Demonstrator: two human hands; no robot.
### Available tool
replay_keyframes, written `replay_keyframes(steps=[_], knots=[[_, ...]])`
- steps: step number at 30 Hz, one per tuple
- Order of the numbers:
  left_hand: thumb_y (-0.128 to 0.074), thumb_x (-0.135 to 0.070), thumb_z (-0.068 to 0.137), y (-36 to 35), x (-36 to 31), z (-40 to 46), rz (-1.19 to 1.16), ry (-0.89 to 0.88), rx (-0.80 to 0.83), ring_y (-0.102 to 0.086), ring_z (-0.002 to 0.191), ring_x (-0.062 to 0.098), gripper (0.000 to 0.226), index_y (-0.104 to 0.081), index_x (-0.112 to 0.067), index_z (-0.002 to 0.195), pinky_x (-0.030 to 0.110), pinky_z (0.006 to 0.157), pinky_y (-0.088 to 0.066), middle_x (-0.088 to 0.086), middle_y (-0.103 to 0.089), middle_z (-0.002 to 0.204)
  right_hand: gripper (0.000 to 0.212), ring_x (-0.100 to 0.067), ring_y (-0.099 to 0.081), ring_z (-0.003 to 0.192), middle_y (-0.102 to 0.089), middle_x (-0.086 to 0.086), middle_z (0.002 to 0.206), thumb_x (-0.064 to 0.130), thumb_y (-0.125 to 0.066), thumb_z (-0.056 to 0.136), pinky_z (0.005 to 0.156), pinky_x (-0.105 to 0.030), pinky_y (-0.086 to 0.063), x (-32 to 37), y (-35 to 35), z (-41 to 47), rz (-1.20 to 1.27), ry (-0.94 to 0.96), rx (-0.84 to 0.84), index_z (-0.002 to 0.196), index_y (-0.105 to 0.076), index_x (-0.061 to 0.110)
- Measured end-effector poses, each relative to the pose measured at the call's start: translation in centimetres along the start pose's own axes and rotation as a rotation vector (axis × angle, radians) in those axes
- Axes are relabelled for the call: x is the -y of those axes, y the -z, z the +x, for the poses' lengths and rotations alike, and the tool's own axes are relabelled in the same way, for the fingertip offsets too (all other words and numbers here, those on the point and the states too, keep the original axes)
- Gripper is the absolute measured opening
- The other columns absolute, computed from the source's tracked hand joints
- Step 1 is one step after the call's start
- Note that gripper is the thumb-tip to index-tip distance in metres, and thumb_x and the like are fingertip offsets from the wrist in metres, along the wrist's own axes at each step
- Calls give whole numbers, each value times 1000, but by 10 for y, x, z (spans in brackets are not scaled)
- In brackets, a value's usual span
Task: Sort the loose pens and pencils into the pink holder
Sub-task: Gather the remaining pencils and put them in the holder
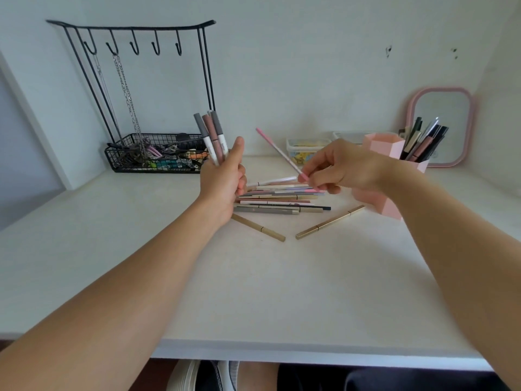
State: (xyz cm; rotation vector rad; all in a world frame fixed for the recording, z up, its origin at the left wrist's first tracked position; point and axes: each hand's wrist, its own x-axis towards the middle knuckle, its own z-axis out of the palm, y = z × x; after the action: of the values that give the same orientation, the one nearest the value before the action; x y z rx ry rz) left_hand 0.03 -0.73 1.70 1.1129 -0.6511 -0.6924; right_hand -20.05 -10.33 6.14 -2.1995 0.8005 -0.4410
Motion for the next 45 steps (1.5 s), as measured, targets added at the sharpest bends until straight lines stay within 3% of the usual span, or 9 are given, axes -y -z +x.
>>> replay_keyframes(steps=[5, 9, 11, 15, 20, 23, 30, 39, 45], knots=[[-83, -45, 70, -7, 5, -10, 63, -39, 196, -32, 39, 10, 40, -55, -18, 81, 21, 39, -28, -9, -41, 47, 19, -17, -57, 60, -65, -13, 69, 6, -73, 85, 53, -22, -48, 11, -43, 10, 319, 72, 7, 91, -71, -11], [-90, -33, 67, -8, 8, -15, 129, -94, 297, -55, 42, 25, 42, -68, -5, 89, 27, 51, -49, 16, -68, 67, 16, -17, -61, 61, -69, -23, 81, 1, -74, 84, 50, -21, -48, 17, -64, 11, 345, 165, 15, 92, -70, -13], [-88, -27, 74, -8, 10, -14, 173, -112, 279, -58, 46, 27, 28, -66, -11, 77, 30, 54, -50, 15, -68, 67, 18, -20, -63, 61, -70, -29, 86, 2, -75, 83, 50, -22, -48, 15, -66, 12, 351, 165, -16, 93, -70, -13], [-76, -32, 87, -12, 17, -9, 269, -122, 184, -63, 66, 27, 28, -58, -19, 70, 33, 62, -48, 8, -65, 70, 21, -17, -61, 53, -70, -28, 82, 7, -78, 81, 46, -23, -47, 12, -70, 12, 355, 134, -71, 90, -72, -12], [-64, -45, 96, -12, 14, -7, 305, -113, 147, -55, 54, 18, 36, -58, -17, 75, 28, 49, -45, -2, -57, 58, 23, -14, -59, 55, -71, -12, 71, 21, -81, 80, 47, -22, -44, 15, -61, 13, 258, 71, -87, 83, -73, -1], [-62, -45, 97, -10, 5, -6, 203, -52, 90, -54, 50, 10, 28, -58, -21, 83, 25, 44, -46, -5, -57, 59, 24, -8, -51, 49, -64, -5, 65, 29, -82, 79, 46, -15, -39, 12, -47, 12, -2, 59, -50, 81, -74, 6], [-70, -33, 94, -4, 6, -1, 126, 20, 150, -26, 42, 8, 37, -39, -25, 74, 19, 38, -18, -8, -32, 50, 14, -2, -54, 61, -69, 8, 70, 27, -85, 73, 56, -9, -39, 5, -52, 14, -379, 102, 36, 79, -79, 16], [-66, -36, 96, -5, 5, -1, 61, 84, 163, -27, 44, 9, 38, -37, -26, 75, 20, 39, -20, -6, -27, 54, 14, -3, -54, 52, -65, 10, 60, 30, -76, 81, 58, -20, -46, 4, -30, 8, -440, 25, 97, 77, -76, 17], [-62, -41, 98, -4, 2, -2, -1, 106, 124, -32, 43, 8, 36, -43, -22, 74, 20, 40, -26, -6, -34, 53, 18, -14, -55, 55, -63, 2, 60, 24, -71, 85, 57, -22, -48, 2, -5, 5, -259, -45, 14, 82, -74, 6]])
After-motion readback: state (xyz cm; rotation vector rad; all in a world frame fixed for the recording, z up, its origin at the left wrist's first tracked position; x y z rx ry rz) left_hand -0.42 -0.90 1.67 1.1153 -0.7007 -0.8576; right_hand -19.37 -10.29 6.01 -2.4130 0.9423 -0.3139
